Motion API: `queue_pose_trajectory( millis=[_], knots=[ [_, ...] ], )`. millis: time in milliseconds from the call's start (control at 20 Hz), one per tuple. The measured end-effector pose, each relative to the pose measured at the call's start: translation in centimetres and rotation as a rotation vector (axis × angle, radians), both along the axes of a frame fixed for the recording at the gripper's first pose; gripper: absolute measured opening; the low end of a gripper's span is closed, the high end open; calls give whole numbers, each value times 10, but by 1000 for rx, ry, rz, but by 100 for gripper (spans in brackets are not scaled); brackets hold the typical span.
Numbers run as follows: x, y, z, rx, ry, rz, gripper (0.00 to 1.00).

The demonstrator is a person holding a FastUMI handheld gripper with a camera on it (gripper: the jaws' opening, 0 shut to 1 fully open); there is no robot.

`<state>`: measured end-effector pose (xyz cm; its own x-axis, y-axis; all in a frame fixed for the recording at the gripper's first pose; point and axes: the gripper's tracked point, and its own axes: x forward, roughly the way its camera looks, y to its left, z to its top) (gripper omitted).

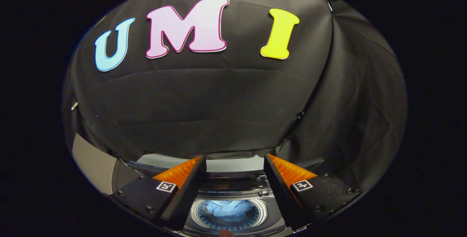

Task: Put the clothes into the washing machine and then close the washing machine lid.

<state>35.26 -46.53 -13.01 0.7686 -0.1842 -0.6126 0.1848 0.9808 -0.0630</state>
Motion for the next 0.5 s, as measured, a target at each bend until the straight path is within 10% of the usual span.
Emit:
queue_pose_trajectory(
  millis=[500],
  knots=[
    [-25,0,-5,-8,-48,-21,100]
  ],
)
